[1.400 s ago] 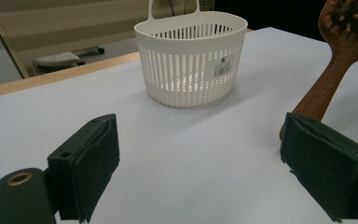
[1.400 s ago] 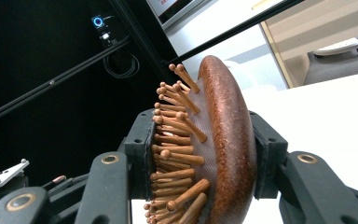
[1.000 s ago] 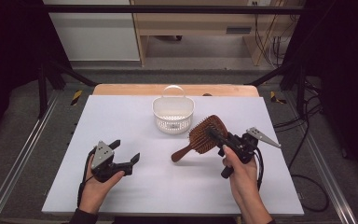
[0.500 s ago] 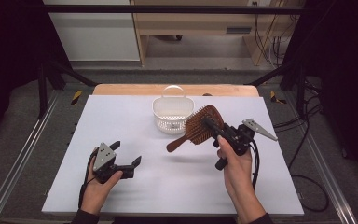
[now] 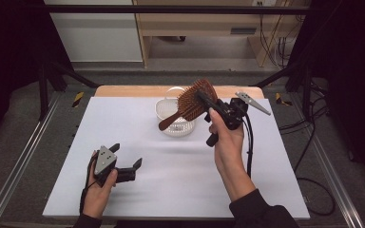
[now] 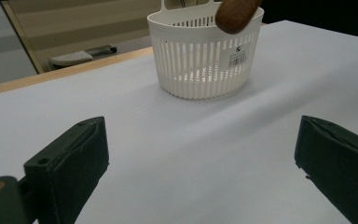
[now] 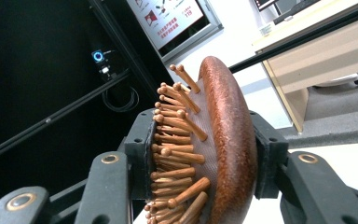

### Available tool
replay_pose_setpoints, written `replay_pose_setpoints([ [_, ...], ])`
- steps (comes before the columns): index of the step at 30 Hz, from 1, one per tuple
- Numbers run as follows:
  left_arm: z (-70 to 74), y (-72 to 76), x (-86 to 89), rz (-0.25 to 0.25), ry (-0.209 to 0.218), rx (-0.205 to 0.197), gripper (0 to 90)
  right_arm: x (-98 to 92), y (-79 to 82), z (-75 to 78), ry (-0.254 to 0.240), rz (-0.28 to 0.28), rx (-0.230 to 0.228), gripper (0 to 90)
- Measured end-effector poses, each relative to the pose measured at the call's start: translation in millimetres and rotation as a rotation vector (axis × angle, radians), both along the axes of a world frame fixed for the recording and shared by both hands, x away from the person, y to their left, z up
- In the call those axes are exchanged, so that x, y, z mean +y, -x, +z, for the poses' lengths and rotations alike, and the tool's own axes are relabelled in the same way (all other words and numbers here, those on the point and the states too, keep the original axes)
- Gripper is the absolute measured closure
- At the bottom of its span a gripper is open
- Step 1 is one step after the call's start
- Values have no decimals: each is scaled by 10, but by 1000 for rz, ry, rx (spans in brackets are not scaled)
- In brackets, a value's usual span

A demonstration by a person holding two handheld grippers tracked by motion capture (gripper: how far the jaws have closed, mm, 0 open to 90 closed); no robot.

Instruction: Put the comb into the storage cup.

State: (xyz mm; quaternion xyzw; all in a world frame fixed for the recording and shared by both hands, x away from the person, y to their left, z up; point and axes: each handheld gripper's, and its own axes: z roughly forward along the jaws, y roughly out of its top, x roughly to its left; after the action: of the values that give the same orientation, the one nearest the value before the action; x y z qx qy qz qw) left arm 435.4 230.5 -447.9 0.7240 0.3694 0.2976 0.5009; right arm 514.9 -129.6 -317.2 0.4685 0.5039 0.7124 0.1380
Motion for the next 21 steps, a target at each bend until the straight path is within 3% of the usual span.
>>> replay_pose_setpoints([
  [5,-10,-8,1,4,5,2,30,83,-165,108,13,-24,-16,519],
  [9,-13,-17,-4,1,9,2,30,145,-323,179,78,-69,-31,519],
  [11,-13,-20,-3,2,11,1,30,175,-411,197,89,-81,-24,519],
  [17,-13,-20,-4,-2,14,2,30,244,-568,164,133,-101,-30,519],
  [21,-21,-24,-19,-8,10,6,30,306,-618,104,196,-125,-31,518],
])
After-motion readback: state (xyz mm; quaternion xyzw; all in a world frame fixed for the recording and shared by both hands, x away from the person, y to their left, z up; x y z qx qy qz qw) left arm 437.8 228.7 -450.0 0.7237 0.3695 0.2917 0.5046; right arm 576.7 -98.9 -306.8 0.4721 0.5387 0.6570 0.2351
